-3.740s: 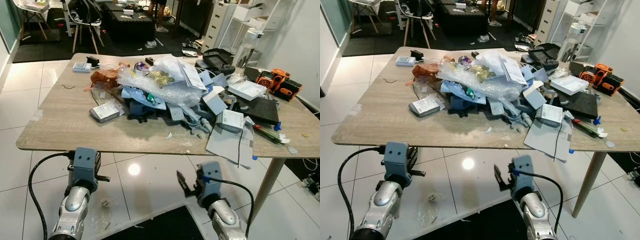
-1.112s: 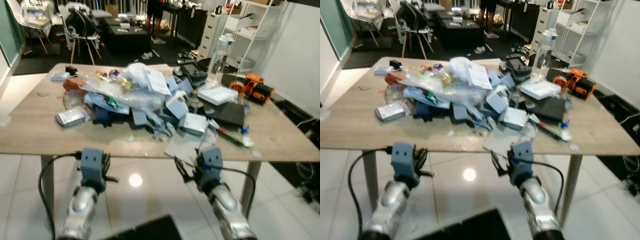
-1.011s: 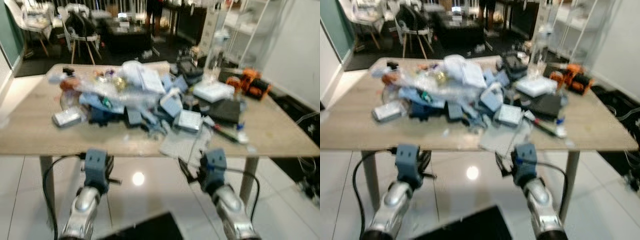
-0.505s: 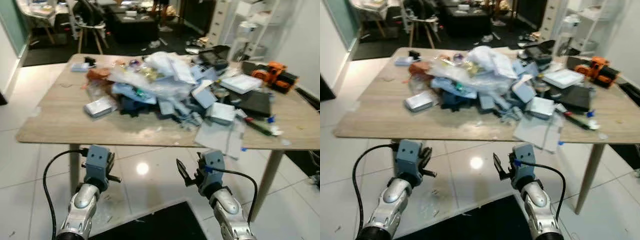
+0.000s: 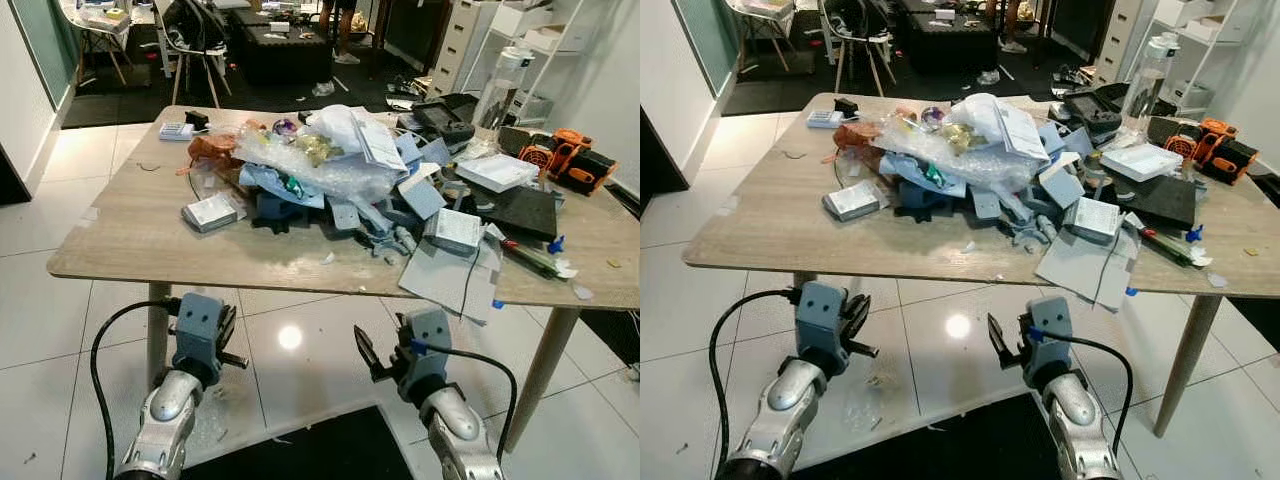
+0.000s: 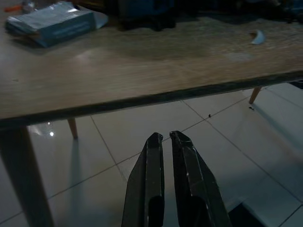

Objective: Picking trash to rubbish bin

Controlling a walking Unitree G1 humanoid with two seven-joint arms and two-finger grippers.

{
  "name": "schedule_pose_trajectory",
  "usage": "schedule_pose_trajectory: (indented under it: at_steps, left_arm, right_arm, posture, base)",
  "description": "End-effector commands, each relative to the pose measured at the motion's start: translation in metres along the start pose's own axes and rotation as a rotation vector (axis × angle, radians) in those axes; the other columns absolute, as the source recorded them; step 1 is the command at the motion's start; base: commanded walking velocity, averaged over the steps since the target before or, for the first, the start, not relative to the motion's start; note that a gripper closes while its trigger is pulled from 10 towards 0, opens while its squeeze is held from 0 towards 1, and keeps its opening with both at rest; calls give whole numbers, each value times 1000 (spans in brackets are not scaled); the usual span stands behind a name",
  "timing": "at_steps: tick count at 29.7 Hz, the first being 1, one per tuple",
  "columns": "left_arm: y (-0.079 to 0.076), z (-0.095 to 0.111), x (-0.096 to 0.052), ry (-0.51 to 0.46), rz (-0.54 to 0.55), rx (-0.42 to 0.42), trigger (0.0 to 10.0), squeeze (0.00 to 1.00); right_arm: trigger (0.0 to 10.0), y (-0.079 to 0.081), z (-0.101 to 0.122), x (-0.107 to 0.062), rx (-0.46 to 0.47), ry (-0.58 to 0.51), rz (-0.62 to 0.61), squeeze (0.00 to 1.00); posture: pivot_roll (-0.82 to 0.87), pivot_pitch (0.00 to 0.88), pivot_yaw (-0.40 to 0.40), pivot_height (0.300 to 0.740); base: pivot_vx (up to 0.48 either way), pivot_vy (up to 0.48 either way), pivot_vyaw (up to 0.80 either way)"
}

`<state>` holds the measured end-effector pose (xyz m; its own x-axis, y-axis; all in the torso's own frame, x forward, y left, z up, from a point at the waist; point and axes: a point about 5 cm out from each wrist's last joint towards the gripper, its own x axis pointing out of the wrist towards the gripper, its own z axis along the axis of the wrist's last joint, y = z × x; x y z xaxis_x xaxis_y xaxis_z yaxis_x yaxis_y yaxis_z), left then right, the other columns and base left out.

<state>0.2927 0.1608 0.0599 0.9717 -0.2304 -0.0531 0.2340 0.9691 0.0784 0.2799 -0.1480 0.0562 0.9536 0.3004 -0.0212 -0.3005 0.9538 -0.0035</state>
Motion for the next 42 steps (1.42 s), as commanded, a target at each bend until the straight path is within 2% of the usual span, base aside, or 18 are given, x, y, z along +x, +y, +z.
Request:
schedule_pose_trajectory:
  at_steps: [1,2,5,13,17,20,21,25,26,27,28,29,31,33,38,39,40,42]
  left_arm:
    - [-4,-3,-2,8,-7,-18,10000,0]
    - [-4,-4,-2,16,4,-53,10000,0]
    - [-3,-3,-1,18,9,-58,10000,0]
    - [-2,-4,-1,23,2,-38,10000,0]
    - [-2,-6,-1,38,-7,-8,10000,0]
    - [-2,-6,-2,36,-8,-6,10000,0]
    - [-2,-6,-2,37,-10,3,10000,0]
    - [-2,-6,-2,37,-12,7,10000,0]
    - [-2,-6,-2,34,-13,13,10000,0]
    - [-2,-6,-2,36,-13,16,10000,0]
    - [-2,-6,-3,36,-14,22,10000,0]
    - [-2,-6,-3,36,-14,22,10000,0]
    - [-2,-7,-3,33,-10,17,10000,0]
    - [-2,-7,-3,33,-8,16,10000,0]
    - [-1,-7,-4,37,-3,22,10000,0]
    - [-1,-7,-4,37,-3,24,10000,0]
    - [0,-6,-4,34,-2,25,10000,0]
    - [2,-5,-2,34,4,36,10000,0]
  right_arm:
    - [10000,-3,-4,-4,4,23,-17,0]
    - [10000,-3,-5,-5,11,29,-21,0]
    - [10000,-3,-7,-7,45,41,-33,0]
    - [10000,-4,-9,-9,48,51,-42,0]
    - [10000,-4,-14,-10,77,90,-46,0]
    - [10000,-4,-20,-12,137,112,-61,0]
    - [10000,-5,-26,-15,183,134,-72,0]
    - [10000,-6,-27,-17,211,128,-77,0]
    - [10000,-6,-25,-18,250,109,-83,86]
    - [10000,-7,-23,-18,326,85,-95,1000]
    - [10000,-8,-21,-18,406,65,-103,1000]
    - [10000,-8,-21,-18,406,65,-103,1000]
    - [10000,-11,-19,-20,568,14,-123,1000]
    - [10000,-14,-19,-22,593,-1,-142,1000]
    - [10000,-35,-20,-27,799,-90,-274,1000]
    - [10000,-39,-20,-27,842,-102,-289,690]
    - [10000,-42,-20,-26,890,-120,-288,0]
    - [10000,-48,-21,-21,971,-140,-267,0]
  posture:
    - [-33,58,-31,740]
    - [-34,59,-27,740]
    - [-35,63,-23,740]
    - [-36,67,-19,740]
    - [-37,68,-18,740]
    - [-39,69,-16,740]
    - [-36,70,-17,740]
    - [-37,69,-16,740]
    - [-38,70,-16,740]
    - [-38,71,-15,740]
    - [-40,69,-15,740]
    - [-40,69,-15,740]
    - [-36,66,-17,740]
    - [-36,66,-17,740]
    - [-33,66,-9,740]
    - [-33,67,-7,740]
    - [-32,71,-4,740]
    - [-25,82,3,740]
  base:
    - [0,-480,0]
    - [0,0,0]
    - [0,0,0]
    - [0,0,0]
    - [0,0,0]
    - [0,0,0]
    - [0,0,0]
    - [0,0,0]
    - [0,0,0]
    - [0,0,0]
    - [0,0,0]
    - [0,0,0]
    - [0,0,0]
    - [0,0,0]
    - [0,0,0]
    - [0,0,0]
    - [0,0,0]
    - [0,0,0]
